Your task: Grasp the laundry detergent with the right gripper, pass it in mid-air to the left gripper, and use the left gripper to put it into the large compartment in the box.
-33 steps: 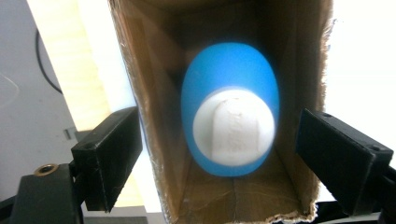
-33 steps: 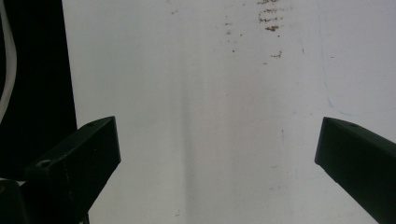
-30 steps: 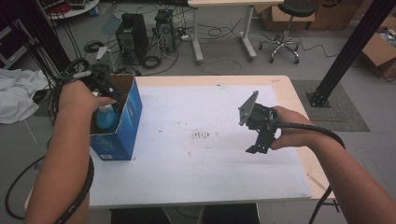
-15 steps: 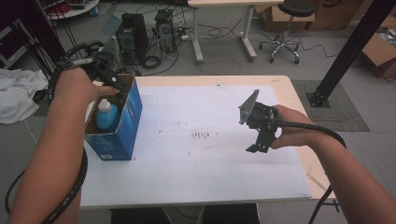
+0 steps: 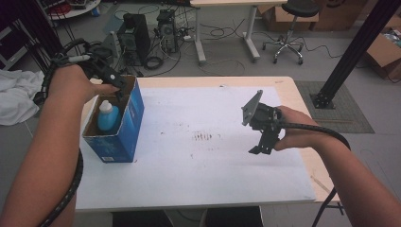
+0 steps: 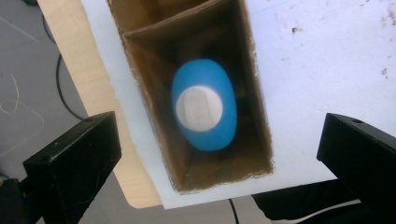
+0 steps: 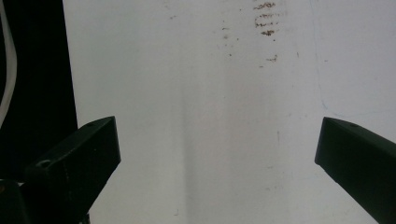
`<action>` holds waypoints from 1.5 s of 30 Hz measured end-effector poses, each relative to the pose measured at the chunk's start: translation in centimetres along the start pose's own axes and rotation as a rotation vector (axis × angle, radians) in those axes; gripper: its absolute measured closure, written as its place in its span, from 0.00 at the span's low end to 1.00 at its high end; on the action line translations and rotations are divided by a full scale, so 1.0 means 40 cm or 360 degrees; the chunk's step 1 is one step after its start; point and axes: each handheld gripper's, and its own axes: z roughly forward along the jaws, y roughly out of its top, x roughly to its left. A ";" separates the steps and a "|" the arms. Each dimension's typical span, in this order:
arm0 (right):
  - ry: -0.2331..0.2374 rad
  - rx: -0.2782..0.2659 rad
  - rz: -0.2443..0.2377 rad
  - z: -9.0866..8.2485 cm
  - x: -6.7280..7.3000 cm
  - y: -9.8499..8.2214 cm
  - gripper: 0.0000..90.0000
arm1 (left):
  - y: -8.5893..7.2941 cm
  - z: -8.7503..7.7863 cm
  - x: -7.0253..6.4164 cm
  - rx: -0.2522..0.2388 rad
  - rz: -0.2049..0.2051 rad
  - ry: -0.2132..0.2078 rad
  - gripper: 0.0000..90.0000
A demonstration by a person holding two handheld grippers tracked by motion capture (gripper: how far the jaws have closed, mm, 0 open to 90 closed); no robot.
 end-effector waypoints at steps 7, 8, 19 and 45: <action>0.0001 0.0010 -0.0003 -0.002 -0.004 0.005 0.00 | 0.001 -0.026 -0.035 -0.0050 0.0207 -0.0036 0.00; 0.0001 0.0012 -0.0002 -0.003 -0.005 0.006 0.00 | 0.002 -0.028 -0.042 -0.0053 0.0253 -0.0051 0.00; 0.0001 0.0038 0.0012 -0.011 -0.011 0.009 0.00 | 0.014 -0.046 -0.171 -0.0123 0.0815 -0.0139 0.00; -0.0001 0.0122 0.0009 -0.027 -0.014 0.034 0.00 | -0.046 0.013 -0.359 -0.0102 0.1741 -0.0225 0.00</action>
